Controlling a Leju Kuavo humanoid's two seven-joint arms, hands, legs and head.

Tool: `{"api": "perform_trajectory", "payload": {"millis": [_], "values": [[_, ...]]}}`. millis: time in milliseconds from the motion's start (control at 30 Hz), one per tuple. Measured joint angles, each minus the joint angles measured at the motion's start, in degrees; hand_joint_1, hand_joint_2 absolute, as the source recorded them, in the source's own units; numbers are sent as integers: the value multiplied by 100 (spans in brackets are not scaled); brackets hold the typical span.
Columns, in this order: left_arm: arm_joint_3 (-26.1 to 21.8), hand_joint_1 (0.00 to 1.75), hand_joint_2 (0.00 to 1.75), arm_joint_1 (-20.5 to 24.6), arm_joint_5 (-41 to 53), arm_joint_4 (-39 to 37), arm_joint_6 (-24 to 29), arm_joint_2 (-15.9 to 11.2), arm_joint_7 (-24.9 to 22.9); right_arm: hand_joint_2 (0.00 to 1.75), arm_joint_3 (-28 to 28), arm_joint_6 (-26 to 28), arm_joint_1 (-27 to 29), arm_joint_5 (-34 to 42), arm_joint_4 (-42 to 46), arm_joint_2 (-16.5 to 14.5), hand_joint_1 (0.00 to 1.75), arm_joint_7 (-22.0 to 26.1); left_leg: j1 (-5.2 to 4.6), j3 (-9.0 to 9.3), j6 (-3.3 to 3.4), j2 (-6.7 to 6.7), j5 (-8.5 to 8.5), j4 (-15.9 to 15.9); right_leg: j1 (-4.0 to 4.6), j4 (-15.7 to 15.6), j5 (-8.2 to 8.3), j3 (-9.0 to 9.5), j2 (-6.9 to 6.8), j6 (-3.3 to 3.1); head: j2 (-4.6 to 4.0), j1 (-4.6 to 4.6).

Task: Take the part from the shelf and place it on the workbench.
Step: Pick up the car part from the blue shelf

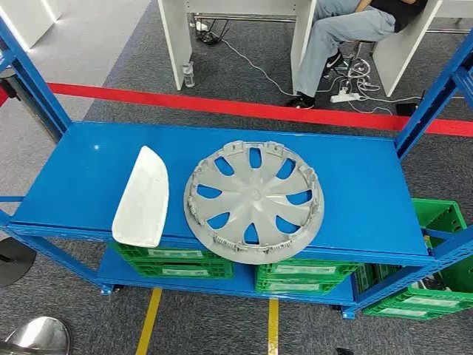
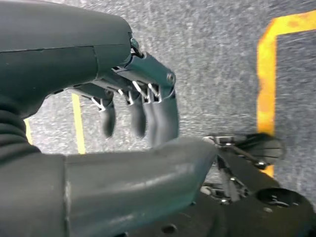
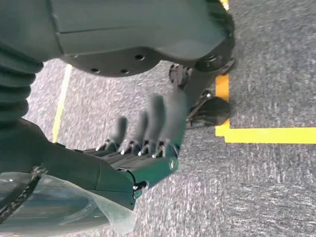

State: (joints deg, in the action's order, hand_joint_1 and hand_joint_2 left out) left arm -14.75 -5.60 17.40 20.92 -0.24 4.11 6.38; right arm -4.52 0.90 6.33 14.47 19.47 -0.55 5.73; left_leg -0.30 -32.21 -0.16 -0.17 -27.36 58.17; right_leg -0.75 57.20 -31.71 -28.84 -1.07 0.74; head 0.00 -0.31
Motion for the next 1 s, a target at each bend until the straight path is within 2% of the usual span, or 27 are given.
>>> {"api": "perform_trajectory", "payload": {"millis": [200,367,500,867,1000], "values": [[-473,0,0,127,483,-30,2,145,325,0,-183,48,-88,452,-144,0,0,164,0,0,0,0,0,0,0,0,0,0,0,0,0,0],[-1009,0,0,286,1032,-15,4,357,800,0,-386,125,-185,999,-327,-2,0,349,0,1,0,0,0,0,0,0,0,0,0,0,0,-1],[-1263,0,0,339,1340,212,21,568,1229,0,-523,212,-256,1431,-469,-29,0,505,0,1,0,0,0,1,-1,0,0,1,0,0,0,-1],[-1152,0,0,184,1265,1795,227,1088,2017,0,-842,494,-434,2489,-833,-168,0,932,-1,1,0,0,1,2,0,1,1,50,1,1,0,0],[-946,0,0,106,1099,2428,354,1155,2277,0,-955,578,-493,2841,-943,-219,0,1072,0,2,0,0,2,3,0,1,2,53,1,2,0,-2]]}}
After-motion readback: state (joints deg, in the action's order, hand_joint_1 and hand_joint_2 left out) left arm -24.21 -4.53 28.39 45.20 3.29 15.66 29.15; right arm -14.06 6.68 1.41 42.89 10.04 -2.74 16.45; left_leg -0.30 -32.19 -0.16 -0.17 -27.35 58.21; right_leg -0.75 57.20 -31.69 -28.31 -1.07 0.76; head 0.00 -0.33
